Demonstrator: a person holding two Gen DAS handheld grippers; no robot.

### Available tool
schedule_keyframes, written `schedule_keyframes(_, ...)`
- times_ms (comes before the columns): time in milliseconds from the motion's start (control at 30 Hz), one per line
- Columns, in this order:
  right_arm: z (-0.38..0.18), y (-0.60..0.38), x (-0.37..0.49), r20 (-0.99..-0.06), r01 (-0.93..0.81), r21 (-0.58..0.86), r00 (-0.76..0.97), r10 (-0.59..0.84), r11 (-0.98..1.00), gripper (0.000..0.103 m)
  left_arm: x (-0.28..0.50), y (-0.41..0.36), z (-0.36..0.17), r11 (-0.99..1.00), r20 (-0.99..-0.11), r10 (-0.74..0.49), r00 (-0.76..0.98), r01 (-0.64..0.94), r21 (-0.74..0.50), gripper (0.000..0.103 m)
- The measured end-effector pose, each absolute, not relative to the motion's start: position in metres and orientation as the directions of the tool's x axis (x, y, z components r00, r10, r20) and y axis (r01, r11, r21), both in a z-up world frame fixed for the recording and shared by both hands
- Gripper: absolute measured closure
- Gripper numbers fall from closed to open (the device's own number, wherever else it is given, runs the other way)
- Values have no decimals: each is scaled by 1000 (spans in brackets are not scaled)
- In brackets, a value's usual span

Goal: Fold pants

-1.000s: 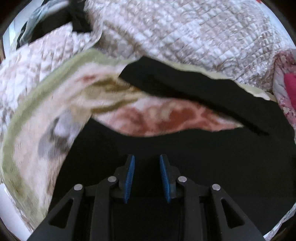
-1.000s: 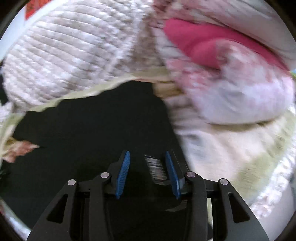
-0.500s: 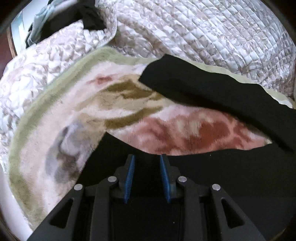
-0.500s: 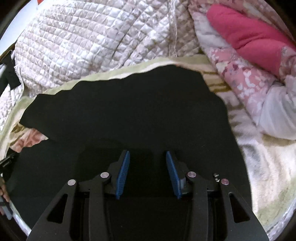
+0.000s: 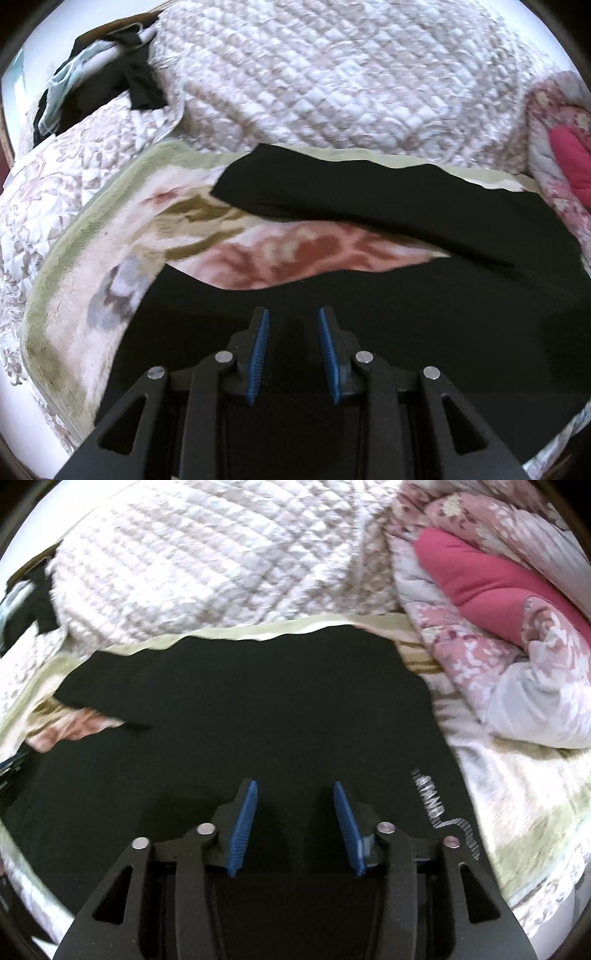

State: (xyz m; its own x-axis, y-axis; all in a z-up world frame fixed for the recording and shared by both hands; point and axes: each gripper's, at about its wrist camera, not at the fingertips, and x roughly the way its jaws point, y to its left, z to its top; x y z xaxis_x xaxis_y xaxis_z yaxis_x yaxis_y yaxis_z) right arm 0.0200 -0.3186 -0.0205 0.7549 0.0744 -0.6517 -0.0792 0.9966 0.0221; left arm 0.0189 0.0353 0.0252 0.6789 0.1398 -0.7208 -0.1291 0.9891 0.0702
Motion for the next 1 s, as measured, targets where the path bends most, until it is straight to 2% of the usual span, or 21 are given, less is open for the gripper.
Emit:
schedule_keyframes(367,-44,-267,-6,-681,-284,-19,706,195,959,53,-7,6,8,997,-758,75,648,-55,51,72)
schedule_keyframes(467,-50,-263,-3,-691,-296,-49,700,182,954,49,-7,6,0,997,-772,78,631,-57,54,72)
schedule_keyframes(767,-37,-254,-18,-663,-305,-42,721,202,951,49,-20,5,8,997,-765,66,641,-66,31,70)
schedule_keyframes(1000,-43,-235,-36,-677,-362,-31,693,246,932,49,-41,-4,8,999,-770,39,636,-46,12,69)
